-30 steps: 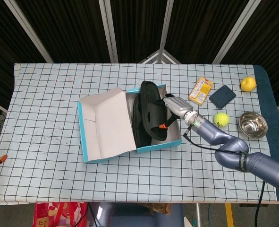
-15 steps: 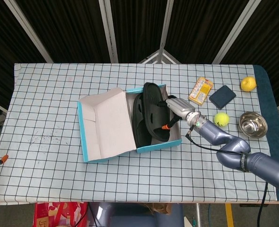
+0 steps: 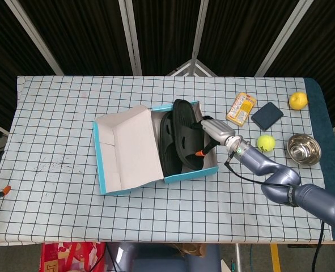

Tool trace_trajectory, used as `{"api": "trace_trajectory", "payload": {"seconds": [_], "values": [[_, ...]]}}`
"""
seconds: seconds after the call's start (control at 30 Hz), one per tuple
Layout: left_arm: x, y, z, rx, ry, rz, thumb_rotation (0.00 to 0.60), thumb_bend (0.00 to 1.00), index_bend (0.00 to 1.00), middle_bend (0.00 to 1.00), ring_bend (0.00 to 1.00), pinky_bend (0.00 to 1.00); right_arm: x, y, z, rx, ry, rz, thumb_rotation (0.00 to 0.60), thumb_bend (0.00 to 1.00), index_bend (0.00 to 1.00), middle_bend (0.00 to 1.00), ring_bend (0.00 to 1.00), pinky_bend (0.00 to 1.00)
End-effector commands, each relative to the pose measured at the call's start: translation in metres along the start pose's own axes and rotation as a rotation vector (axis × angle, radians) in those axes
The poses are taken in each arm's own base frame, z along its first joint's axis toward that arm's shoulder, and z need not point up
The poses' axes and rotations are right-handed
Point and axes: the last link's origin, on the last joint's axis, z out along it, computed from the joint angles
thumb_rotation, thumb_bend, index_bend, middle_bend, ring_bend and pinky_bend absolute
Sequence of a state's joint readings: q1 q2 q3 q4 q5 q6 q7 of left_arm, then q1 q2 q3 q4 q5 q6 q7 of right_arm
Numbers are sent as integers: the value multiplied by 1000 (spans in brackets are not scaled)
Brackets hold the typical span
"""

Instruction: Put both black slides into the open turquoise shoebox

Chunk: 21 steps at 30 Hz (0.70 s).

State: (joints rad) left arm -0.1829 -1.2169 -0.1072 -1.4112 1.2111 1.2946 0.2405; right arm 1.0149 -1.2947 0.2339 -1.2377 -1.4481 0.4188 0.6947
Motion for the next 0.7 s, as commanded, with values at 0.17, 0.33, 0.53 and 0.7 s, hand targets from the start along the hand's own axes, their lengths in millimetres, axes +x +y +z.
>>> {"api": "trace_trajectory", "payload": {"seconds": [0.17, 0.33, 0.53, 0.7], "values": [[0, 0, 0, 1, 1, 1, 600, 283, 104, 0, 3, 89, -6, 9, 3, -14, -25, -20, 600, 188, 530, 503, 210, 0], [0, 1, -1, -2, 3, 0, 600, 284, 104, 0, 3, 89, -5, 16, 6, -38, -46, -99, 600, 188, 539, 509, 210, 0], [1, 1, -1, -3, 3, -2, 600, 284, 104, 0, 3, 89, -4, 19, 8, -68, -66, -188, 600, 187, 540, 510, 210, 0], [1, 0, -1, -5, 3, -4, 600, 284, 104, 0, 3, 89, -6, 21, 10, -96, -85, -238, 600, 188, 540, 510, 210, 0]]}}
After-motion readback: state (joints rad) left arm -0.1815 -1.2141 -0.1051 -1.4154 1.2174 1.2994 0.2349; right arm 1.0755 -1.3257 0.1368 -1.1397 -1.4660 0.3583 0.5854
